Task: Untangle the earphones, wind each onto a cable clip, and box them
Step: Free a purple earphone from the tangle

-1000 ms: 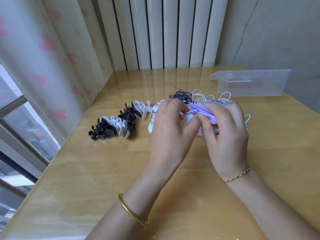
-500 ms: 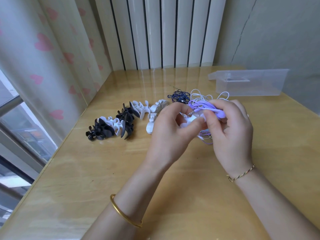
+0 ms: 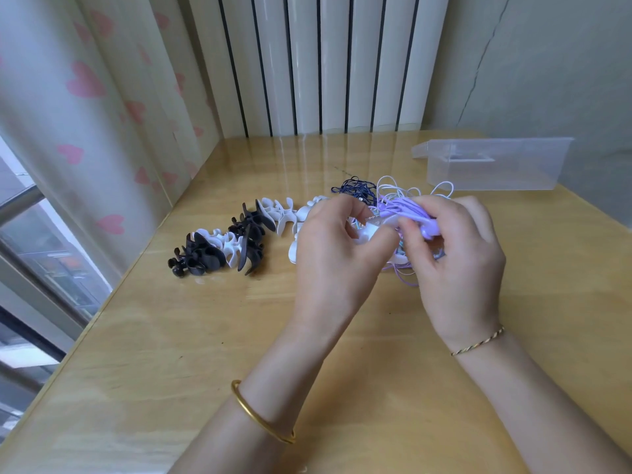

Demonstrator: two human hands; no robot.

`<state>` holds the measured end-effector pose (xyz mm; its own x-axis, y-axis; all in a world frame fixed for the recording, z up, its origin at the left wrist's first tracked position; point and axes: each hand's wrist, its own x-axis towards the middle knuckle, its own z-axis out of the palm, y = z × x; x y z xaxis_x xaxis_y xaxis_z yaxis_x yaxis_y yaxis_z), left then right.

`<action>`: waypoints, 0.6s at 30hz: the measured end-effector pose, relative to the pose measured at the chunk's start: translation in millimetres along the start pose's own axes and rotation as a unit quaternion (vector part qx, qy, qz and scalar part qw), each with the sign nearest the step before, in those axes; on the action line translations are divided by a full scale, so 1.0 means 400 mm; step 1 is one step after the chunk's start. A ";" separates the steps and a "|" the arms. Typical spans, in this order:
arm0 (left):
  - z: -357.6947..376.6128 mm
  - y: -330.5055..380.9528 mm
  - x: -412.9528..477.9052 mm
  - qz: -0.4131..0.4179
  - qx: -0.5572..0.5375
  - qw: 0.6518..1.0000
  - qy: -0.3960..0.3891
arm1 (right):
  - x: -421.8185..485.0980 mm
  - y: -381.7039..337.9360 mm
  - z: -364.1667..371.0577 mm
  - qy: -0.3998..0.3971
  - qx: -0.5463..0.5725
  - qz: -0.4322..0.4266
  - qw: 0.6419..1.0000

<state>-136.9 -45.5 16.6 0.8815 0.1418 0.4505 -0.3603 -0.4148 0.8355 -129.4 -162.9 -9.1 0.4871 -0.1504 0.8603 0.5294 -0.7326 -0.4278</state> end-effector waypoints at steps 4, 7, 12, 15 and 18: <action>0.002 0.001 0.000 0.014 0.002 1.000 0.012 | 0.002 0.001 -0.007 0.001 0.014 0.006 1.000; 0.004 0.008 -0.001 0.026 0.001 1.000 0.012 | 0.000 -0.006 -0.004 -0.002 0.040 0.015 0.999; -0.001 0.009 -0.001 0.035 0.000 0.999 -0.030 | -0.001 -0.001 -0.006 -0.015 0.059 0.007 0.998; -0.009 0.008 0.001 0.022 -0.018 0.998 -0.061 | -0.002 0.003 -0.010 -0.039 0.069 0.005 0.997; -0.013 0.007 0.003 0.003 -0.032 0.997 -0.073 | -0.003 0.000 -0.012 -0.064 0.067 -0.016 0.996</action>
<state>-138.6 -41.7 21.0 0.9124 0.0058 0.4093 -0.3806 -0.3555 0.8536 -133.3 -165.9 -8.7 0.5484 -0.0355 0.8355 0.6304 -0.6388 -0.4410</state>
